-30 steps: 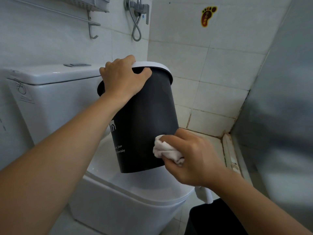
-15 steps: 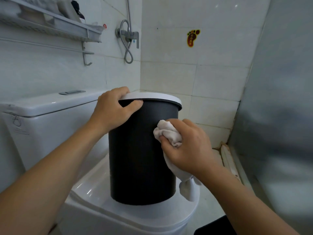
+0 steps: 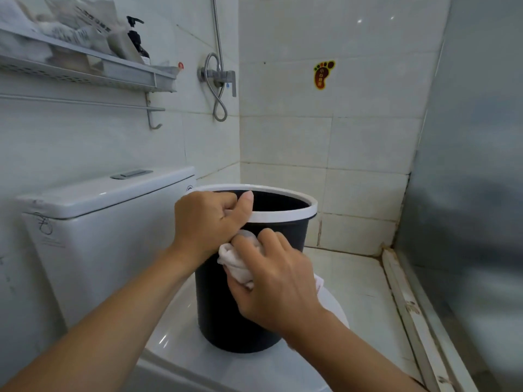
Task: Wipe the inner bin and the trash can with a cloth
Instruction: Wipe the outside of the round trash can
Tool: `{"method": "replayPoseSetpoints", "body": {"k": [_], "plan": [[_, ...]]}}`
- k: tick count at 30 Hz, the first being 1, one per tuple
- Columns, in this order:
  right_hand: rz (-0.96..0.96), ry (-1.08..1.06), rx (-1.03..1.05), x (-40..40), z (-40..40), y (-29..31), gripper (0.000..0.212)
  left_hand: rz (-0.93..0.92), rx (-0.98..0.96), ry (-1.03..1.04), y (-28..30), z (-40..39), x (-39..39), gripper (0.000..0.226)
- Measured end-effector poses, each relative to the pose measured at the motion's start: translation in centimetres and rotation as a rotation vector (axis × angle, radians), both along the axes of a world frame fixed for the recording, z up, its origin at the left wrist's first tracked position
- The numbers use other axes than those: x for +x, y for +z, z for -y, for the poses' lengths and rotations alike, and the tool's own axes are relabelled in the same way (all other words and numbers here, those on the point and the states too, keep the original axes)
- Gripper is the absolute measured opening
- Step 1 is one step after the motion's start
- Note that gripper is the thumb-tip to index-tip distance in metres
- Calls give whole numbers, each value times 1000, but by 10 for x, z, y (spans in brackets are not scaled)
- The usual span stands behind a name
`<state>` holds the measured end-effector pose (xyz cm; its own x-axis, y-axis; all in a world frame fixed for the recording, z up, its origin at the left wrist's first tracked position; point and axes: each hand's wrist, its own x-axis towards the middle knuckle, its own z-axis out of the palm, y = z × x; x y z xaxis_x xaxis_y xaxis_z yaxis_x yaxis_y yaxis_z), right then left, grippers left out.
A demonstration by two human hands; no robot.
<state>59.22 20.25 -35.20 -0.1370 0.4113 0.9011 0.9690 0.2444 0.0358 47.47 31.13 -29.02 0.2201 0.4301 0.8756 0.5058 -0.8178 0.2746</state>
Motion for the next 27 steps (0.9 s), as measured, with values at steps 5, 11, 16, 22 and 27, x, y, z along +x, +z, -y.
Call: {"method": "replayPoseSetpoints", "body": {"k": [5, 11, 16, 22, 27], "plan": [[-19, -51, 44, 6, -6, 8, 32, 90, -78, 72, 4, -2, 3, 66], [-240, -145, 78, 39, -10, 30, 30, 200, -140, 131, 8, -6, -6, 62], [-464, -117, 19, 67, -7, 35, 31, 285, -200, 51, 10, -4, -14, 60], [-147, 20, 75, 29, 4, 35, 31, 299, -250, 48, 17, -1, -9, 58], [-214, 21, -13, 41, 4, 40, 30, 286, -253, 57, 17, 2, -6, 57]]}}
